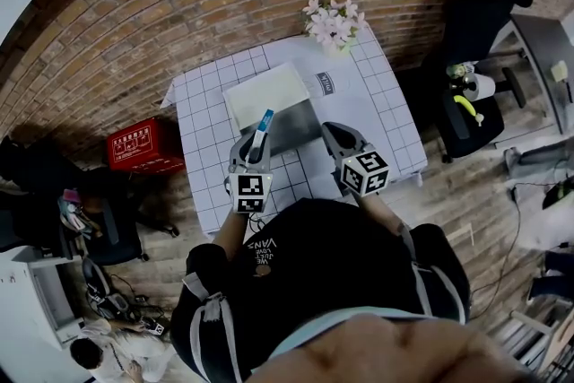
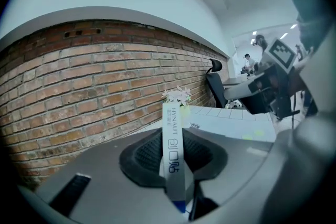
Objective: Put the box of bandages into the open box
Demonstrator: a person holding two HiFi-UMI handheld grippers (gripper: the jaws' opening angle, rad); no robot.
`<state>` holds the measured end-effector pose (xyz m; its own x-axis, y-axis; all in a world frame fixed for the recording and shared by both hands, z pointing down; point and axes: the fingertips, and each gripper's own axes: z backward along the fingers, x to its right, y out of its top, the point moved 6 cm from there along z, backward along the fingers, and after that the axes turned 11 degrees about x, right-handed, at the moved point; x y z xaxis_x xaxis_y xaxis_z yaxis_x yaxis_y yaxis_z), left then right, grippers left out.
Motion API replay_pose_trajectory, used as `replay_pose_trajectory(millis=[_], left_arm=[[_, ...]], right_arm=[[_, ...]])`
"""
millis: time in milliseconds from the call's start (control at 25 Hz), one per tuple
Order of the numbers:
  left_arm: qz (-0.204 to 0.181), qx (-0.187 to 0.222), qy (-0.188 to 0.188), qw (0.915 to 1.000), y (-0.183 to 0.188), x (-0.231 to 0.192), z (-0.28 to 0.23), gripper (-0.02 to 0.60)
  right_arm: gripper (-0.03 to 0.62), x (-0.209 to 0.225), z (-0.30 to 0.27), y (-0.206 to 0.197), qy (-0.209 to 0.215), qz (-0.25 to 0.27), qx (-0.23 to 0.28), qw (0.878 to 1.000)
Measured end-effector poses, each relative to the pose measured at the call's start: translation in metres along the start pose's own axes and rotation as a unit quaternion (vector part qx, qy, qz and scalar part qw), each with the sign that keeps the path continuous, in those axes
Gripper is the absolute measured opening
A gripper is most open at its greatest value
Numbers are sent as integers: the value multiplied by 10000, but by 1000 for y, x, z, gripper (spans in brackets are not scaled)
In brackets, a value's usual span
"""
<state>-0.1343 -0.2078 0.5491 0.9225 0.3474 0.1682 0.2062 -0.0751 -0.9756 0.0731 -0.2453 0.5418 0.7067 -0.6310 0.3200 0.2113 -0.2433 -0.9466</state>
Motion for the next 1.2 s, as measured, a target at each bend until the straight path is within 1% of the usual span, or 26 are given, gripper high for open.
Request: replay_pose_trajectory(millis=[120, 240, 360, 520, 720, 840, 1040, 1200], left_arm=[[-159, -225, -174, 9995, -8, 4, -8, 87], [-430, -290, -279, 9983, -19, 6, -15, 87], [-600, -366, -394, 9968, -25, 10, -22, 87], [-734, -621, -620, 9934, -27, 19, -29, 87], [-1054, -918, -841, 9866, -40, 26, -39, 87], [-1163, -1154, -955, 9819, -46, 29, -43, 87], [-1542, -1316, -1026, 9738, -54, 29, -52, 87], [-1731, -1396, -1089, 9689, -61, 30, -60, 87]], right_arm=[[-3, 3, 0, -2, -12, -36, -37, 10000], [-3, 5, 0, -5, -5, -64, -73, 10000], [-3, 7, 1, -7, -4, -98, -93, 9999], [-3, 8, 0, -9, 25, -108, -138, 9998], [-3, 9, 0, -11, 62, -85, -204, 9997], [-3, 9, 0, -13, 85, -84, -251, 9996], [-3, 11, 3, -15, 84, -107, -316, 9994], [-3, 16, 7, -16, 29, -92, -348, 9993]])
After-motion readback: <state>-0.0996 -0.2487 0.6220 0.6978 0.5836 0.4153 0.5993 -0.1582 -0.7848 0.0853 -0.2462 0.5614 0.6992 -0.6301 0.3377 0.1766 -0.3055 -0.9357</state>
